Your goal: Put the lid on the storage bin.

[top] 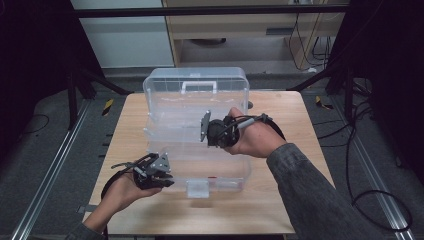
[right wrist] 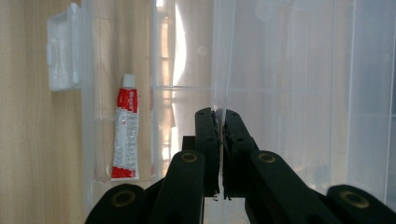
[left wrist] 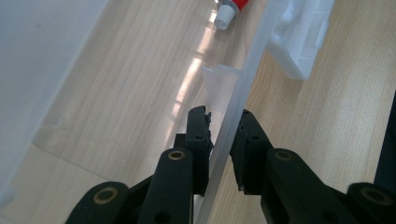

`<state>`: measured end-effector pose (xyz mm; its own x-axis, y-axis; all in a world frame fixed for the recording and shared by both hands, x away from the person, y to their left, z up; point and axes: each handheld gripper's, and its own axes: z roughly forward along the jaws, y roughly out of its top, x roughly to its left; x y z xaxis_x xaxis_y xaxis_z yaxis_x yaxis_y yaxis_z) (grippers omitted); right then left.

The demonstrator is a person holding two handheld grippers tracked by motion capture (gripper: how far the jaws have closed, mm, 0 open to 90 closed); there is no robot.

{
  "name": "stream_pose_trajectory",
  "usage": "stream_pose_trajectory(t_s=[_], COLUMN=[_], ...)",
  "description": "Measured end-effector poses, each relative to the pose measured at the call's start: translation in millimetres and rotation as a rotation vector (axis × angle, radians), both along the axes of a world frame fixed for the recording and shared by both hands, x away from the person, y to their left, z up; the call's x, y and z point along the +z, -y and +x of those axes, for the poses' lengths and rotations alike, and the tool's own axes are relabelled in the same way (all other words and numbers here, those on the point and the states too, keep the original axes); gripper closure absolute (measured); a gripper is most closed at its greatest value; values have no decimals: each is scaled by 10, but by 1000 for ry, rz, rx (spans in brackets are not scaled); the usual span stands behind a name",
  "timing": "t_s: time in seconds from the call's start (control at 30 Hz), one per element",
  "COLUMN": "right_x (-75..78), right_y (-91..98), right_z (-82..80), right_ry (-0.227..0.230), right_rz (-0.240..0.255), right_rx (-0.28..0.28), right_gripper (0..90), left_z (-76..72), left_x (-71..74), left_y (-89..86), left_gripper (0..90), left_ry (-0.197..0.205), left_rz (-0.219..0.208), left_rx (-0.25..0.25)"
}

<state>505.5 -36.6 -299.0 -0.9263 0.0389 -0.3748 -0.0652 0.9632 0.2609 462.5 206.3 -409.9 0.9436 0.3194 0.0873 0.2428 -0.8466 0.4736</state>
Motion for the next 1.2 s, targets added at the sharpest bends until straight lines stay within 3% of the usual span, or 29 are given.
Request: stream_pose_trajectory(t_s=[0.13,0.33,1.13,1.2], right_x=[-35,-48,-119,-119], right_y=[41,39,79,84], right_z=[-31,-40,-113,-115], right_ry=[-13,2,-45,-44], right_rz=[13,5,20,16], right_rx=[0,-10,10,15], right_gripper=[864,859,854,853], left_z=[-6,-13,-37,-63], left_x=[-3,-7,-23,-8], left_y=[-1,21,0,-11], left_gripper=[772,771,761,741], left_ry=[1,7,31,51], left_rz=[-4,-7,-20,-32], left_rx=[7,10,-8,-4])
